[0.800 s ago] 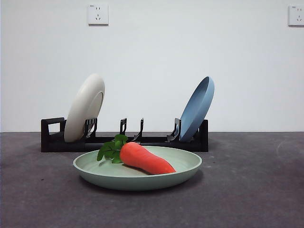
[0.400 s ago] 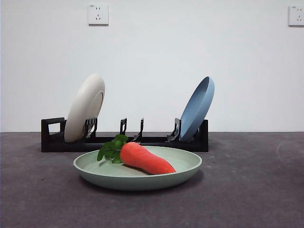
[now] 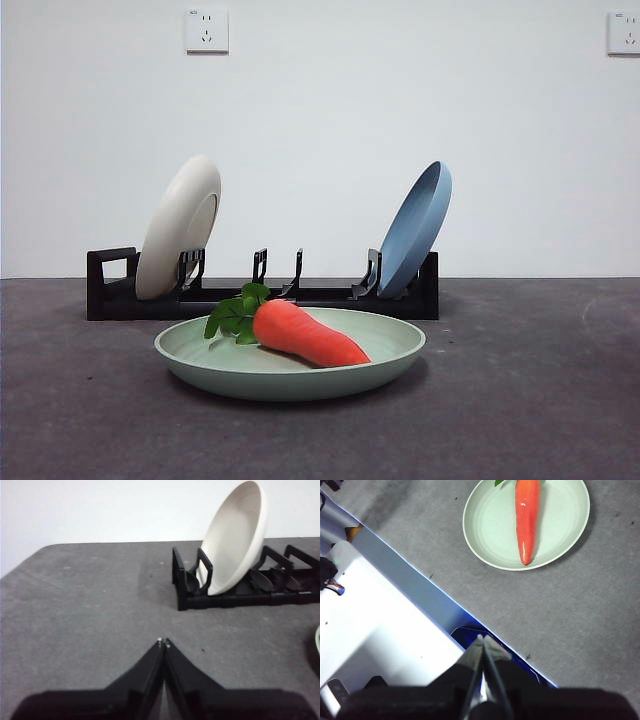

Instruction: Take the green plate from the plate rack,put the plate on the table,take the carrot from the table,put the carrot in the plate

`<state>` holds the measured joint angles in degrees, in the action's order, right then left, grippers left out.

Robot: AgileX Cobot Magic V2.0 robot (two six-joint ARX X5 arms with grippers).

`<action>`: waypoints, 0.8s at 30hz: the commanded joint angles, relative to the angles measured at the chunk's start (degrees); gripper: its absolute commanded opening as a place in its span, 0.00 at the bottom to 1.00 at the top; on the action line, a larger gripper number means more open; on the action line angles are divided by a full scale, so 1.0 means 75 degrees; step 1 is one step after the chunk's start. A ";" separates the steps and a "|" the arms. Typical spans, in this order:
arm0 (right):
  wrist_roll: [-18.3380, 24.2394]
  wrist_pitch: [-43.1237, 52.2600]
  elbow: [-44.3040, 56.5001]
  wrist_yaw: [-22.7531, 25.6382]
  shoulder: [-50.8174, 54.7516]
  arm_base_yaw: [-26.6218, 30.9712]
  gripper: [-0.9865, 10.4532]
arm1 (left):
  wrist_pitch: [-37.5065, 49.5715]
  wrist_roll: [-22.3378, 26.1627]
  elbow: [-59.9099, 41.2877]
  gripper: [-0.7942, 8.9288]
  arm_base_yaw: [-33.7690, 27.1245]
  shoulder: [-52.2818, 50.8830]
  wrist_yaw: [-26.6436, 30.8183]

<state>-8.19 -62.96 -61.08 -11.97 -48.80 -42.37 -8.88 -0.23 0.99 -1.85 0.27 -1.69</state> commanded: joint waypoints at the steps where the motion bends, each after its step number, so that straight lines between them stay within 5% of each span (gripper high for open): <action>1: 0.0015 0.0044 0.0000 0.0015 0.0015 -0.0012 0.09 | -0.0221 -0.0213 -0.0102 0.08 -0.0023 -0.0020 -0.0035; 24: 0.0020 0.0044 0.0000 0.0017 0.0023 0.0003 0.09 | -0.0195 -0.0221 -0.0102 0.08 -0.0017 -0.0015 -0.0009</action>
<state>-8.14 -62.96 -61.08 -11.92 -48.77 -42.35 -10.48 -1.56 0.99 -1.85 0.27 -1.74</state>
